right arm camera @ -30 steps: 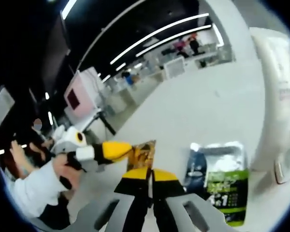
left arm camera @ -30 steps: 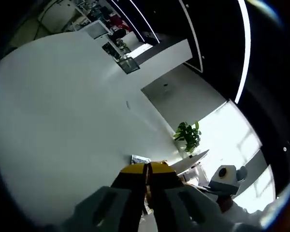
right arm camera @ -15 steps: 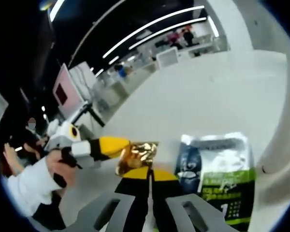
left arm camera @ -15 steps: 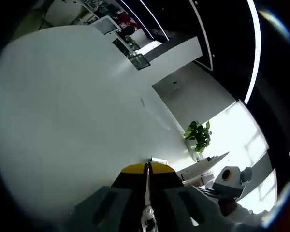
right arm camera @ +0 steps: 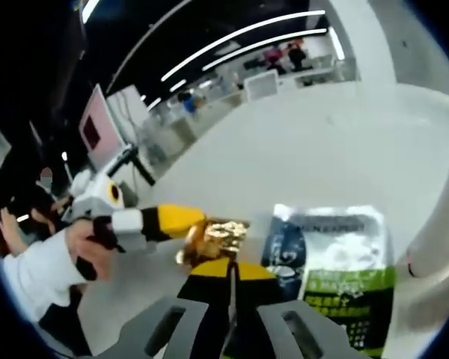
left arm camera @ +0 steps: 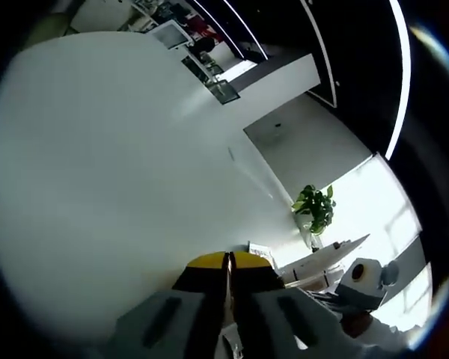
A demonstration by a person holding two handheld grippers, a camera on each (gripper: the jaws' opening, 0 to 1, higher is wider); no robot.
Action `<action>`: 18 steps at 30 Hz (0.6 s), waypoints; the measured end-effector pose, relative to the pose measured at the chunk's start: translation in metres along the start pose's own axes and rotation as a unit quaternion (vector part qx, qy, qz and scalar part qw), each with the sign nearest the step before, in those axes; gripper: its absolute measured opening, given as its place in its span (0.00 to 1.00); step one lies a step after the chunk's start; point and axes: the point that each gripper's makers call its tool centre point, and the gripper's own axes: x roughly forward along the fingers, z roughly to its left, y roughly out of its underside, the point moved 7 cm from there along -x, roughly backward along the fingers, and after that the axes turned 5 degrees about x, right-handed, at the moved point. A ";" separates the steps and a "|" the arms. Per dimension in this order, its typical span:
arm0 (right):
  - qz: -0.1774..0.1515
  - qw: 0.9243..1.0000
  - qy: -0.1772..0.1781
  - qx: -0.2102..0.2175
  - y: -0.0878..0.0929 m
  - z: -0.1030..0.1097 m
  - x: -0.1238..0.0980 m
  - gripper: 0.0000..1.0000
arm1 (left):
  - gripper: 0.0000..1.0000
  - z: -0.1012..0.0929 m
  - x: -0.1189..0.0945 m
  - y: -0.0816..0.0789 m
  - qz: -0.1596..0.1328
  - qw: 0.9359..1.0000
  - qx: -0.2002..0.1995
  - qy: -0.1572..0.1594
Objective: Arrange the skincare products in the storage area until every visible bottle or jar stands upright without overlapping.
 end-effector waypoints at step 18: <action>-0.008 0.998 0.001 -0.062 0.003 0.005 0.003 0.00 | 0.00 0.003 0.006 0.006 0.007 1.000 0.014 -0.017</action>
